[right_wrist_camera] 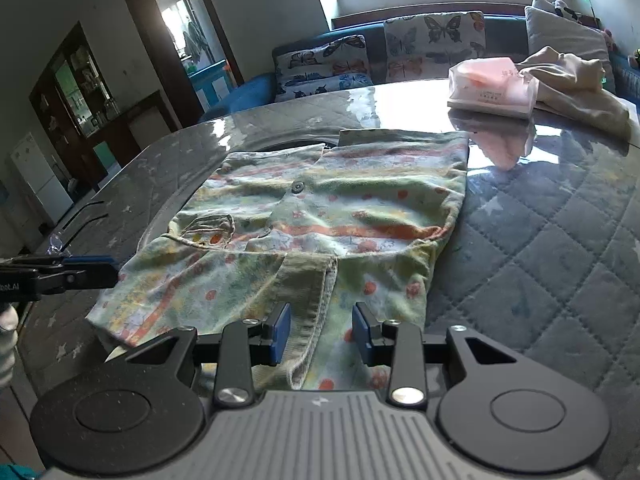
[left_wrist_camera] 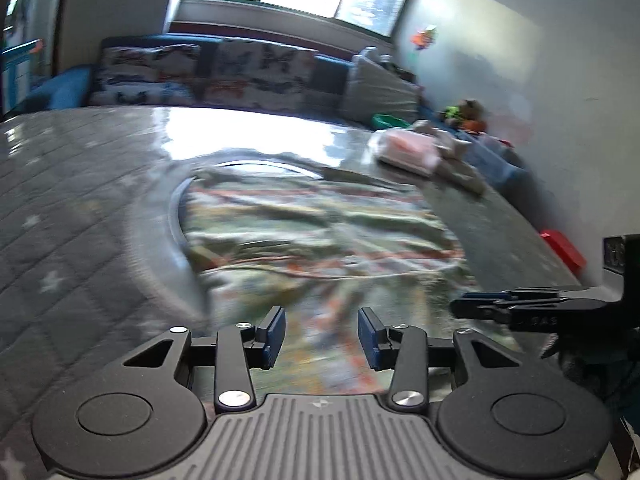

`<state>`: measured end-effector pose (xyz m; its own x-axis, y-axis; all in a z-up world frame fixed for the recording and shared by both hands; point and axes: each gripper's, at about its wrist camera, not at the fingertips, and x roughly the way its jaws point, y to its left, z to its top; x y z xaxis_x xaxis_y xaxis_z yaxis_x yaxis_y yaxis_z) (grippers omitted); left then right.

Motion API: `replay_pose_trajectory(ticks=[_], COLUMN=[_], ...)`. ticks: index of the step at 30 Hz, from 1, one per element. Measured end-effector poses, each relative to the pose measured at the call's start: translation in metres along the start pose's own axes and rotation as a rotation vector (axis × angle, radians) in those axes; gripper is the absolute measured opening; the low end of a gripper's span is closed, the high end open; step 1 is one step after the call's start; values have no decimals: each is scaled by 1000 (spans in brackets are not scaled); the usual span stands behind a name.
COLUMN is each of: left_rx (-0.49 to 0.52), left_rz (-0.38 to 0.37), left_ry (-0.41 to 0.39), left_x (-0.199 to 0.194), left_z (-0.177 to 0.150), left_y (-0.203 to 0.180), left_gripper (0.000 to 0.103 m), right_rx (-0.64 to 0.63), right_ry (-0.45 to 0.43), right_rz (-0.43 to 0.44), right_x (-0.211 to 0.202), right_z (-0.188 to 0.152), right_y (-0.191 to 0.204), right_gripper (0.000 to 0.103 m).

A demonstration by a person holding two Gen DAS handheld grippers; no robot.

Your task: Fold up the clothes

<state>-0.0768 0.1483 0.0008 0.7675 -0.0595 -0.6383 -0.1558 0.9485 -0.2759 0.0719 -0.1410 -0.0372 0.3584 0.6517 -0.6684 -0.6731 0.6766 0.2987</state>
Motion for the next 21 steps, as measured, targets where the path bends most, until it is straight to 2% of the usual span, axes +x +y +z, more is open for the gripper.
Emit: replay_pose_trajectory(ticks=[5,7,9,17,21], left_rx=[-38,-47,-52,-7,16], left_rz=[46,56,59,13,1], left_ry=[-3,-5,-7,-5,15], left_x=[-5,-6,-7,6,22], left_z=[-4,-5,-4,6,11], left_y=[21,27,31,20,15], left_gripper=[46,47,47,45,42], right_rx=[-22,-35,-40,-116,-135], right_ry=[2,7,2,-71,-66], right_rz=[-1,-7,-11,-43,-78], right_x=[13,15,13,-20,-21], right_z=[4,5,6,17,17], right_y=[7,10,13,30,33], right_gripper=[32,16,9,7,7])
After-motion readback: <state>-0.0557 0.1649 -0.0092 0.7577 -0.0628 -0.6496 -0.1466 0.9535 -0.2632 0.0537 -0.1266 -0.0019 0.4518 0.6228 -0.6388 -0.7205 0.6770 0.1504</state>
